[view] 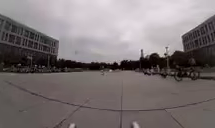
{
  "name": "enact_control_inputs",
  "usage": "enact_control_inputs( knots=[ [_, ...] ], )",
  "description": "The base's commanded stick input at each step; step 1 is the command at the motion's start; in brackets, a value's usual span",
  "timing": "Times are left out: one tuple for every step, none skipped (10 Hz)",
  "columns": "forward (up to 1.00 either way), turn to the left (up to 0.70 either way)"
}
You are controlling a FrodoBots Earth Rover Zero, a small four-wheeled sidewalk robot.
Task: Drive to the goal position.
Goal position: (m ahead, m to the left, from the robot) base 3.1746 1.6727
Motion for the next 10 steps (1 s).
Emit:
enact_control_inputs(
  knots=[
    [0.70,0.01],
    [0.70,0.01],
    [0.70,0.01],
    [0.70,0.01],
    [0.70,0.01],
    [0.70,0.01],
    [0.70,0.01],
    [0.70,0.01],
    [0.70,0.01],
    [0.70,0.01]
  ],
)
